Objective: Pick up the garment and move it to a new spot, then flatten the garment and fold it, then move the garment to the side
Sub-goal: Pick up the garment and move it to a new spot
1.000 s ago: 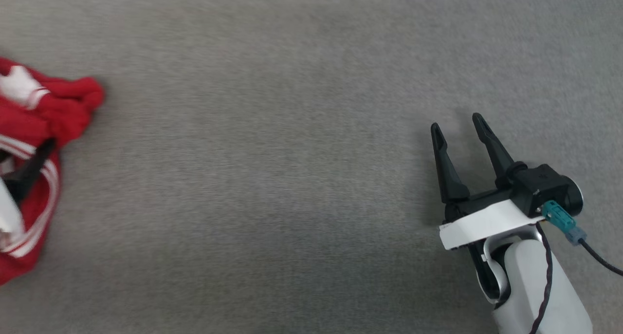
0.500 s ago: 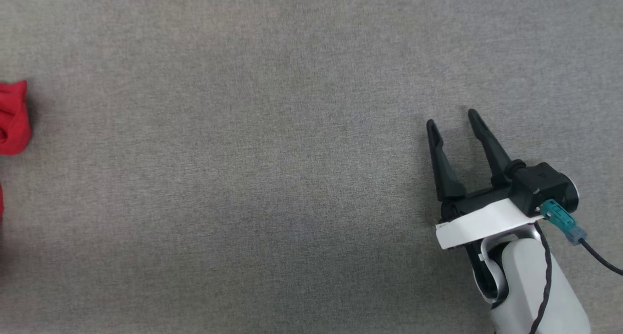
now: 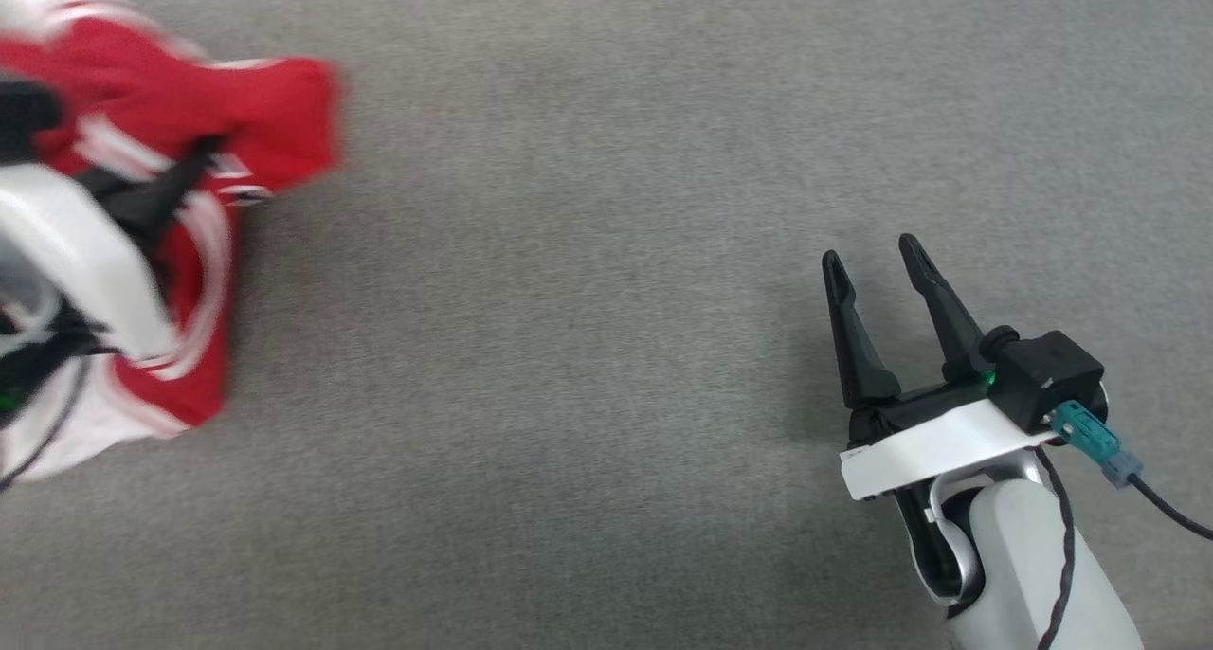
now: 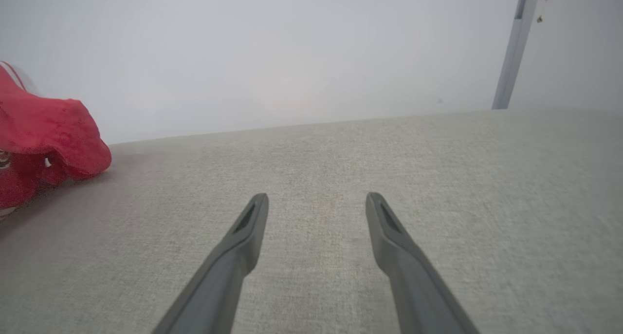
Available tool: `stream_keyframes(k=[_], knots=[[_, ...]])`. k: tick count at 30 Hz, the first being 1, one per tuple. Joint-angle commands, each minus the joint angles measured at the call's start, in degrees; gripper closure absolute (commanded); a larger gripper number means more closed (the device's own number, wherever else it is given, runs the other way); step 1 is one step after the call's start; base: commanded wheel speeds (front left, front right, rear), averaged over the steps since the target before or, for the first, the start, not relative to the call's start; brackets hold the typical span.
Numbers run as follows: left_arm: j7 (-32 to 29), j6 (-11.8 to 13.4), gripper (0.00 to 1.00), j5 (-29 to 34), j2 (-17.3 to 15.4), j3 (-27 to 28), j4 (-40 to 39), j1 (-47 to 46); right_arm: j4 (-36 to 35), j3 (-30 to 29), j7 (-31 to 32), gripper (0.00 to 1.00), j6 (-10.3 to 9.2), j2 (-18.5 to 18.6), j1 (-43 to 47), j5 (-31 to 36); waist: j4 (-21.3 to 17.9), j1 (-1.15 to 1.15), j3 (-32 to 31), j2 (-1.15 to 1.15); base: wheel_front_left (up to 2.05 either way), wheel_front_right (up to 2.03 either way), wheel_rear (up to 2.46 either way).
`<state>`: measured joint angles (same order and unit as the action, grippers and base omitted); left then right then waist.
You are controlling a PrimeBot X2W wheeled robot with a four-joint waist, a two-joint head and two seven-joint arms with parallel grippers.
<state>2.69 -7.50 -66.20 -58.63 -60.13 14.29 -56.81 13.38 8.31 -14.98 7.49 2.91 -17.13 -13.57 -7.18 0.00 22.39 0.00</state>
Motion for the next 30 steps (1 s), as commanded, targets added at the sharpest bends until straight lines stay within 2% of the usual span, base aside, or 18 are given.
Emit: stream_keyframes(k=[1, 5, 8, 12, 16, 21, 25, 30], knots=[[-0.35, 0.04, 1.0, 0.62, 0.18, -1.07, -2.31, -1.83, -0.25, 0.19, -0.29, 0.0, 0.0, 0.02, 0.16, -0.65, -1.17, 0.0, 0.48, 0.0, 0.0, 0.0, 0.0], [-4.13, 0.04, 1.0, -0.66, 2.02, -7.16, -12.93, -7.21, -1.16, 0.66, -0.29, 0.0, 0.0, 0.04, -0.42, -3.21, -4.56, 0.0, 2.34, 0.0, 0.0, 0.0, 0.0], [-7.82, 0.04, 1.0, -1.1, 4.11, -10.55, -17.81, -11.57, -1.89, 0.71, -0.29, 0.0, 0.0, 0.0, -0.94, -5.26, -7.49, 0.0, 4.44, 0.0, 0.0, 0.0, 0.0], [-12.04, 0.05, 1.0, -2.23, 7.64, -12.66, -23.07, -15.92, -2.95, 1.36, -0.29, 0.0, 0.0, 0.01, -1.28, -8.42, -12.11, 0.0, 7.33, 0.0, 0.0, 0.0, 0.0], [-14.07, 0.05, 1.0, -6.53, 10.04, -13.02, -27.65, -18.5, -3.46, 2.19, -0.29, 0.0, 0.0, -0.02, -0.38, -11.76, -16.56, 0.0, 9.31, 0.0, 0.0, 0.0, 0.0], [-20.46, 0.07, 1.0, -7.44, 8.46, -13.28, -28.33, -16.11, -4.05, 3.35, -0.29, 0.0, 0.0, -0.02, 0.9, -15.27, -20.98, 0.0, 10.34, 0.0, 0.0, 0.0, 0.0], [-27.69, 0.07, 1.0, -6.81, 5.06, -13.16, -25.51, -12.13, -4.3, 3.54, -0.29, 0.0, 0.0, -0.02, 1.85, -17.1, -23.19, 0.0, 10.31, 0.0, 0.0, 0.0, 0.0], [-31.48, 0.08, 1.0, -5.35, 2.44, -13.31, -21.2, -9.35, -4.92, 3.94, -0.29, 0.0, 0.0, -0.01, 2.45, -18.17, -24.86, 0.0, 10.44, 0.0, 0.0, 0.0, 0.0]])
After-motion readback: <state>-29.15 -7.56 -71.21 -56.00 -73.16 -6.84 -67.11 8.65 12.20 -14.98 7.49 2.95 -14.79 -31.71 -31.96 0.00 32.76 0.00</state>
